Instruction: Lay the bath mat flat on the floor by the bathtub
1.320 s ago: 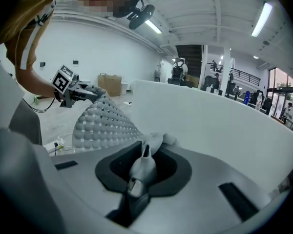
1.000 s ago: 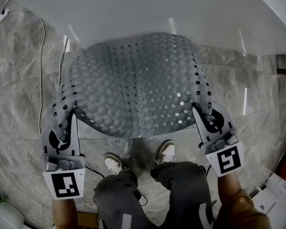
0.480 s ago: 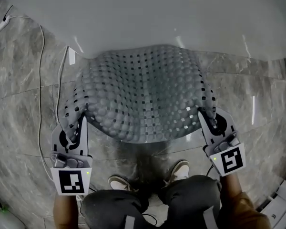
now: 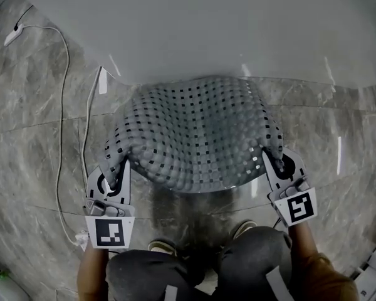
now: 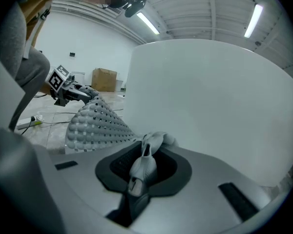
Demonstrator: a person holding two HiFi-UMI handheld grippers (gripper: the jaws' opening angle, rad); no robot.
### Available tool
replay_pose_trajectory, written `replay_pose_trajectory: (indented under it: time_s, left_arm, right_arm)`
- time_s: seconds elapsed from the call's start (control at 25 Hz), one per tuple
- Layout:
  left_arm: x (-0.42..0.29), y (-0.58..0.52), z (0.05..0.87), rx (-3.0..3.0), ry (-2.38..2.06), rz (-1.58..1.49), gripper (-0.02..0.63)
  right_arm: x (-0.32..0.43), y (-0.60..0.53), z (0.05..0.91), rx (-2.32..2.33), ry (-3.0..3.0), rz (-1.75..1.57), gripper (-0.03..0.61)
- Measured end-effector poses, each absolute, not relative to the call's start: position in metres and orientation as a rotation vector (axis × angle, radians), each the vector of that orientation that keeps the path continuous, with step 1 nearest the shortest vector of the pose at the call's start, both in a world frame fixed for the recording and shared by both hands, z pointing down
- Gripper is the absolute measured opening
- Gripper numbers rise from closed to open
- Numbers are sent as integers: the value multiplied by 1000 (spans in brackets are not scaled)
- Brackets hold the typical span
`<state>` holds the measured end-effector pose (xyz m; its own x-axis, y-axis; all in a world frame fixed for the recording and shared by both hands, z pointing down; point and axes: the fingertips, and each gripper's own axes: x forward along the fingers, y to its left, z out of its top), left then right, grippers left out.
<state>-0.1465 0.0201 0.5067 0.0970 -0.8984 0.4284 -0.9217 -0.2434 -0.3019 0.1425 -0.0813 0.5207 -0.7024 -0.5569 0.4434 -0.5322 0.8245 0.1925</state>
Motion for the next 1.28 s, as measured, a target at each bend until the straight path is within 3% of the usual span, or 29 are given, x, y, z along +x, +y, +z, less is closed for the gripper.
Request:
replay_pose_trajectory:
  time_s: [0.6,0.8,0.96,1.12,1.28]
  left_arm:
    - [-144,10,494,2412,-2011,977,44]
    - [-127,32,525,2375,-1733,1164,48]
    - [-115,59,585,2243,-1674,934,51]
    - [-152,80,635,1947,-1674,657,56]
    - [-168,73,644,1875,-1723,643,75]
  right_arm:
    - [165,-83,536,935,-2550,-26,54]
    - [160,-78,553,767,-2443,14,55]
    - [167,-77,593,786,-2382,64,60]
    - [172,-76,619,804,-2342,87,67]
    - [178,-73,632,811,-2291,95,80]
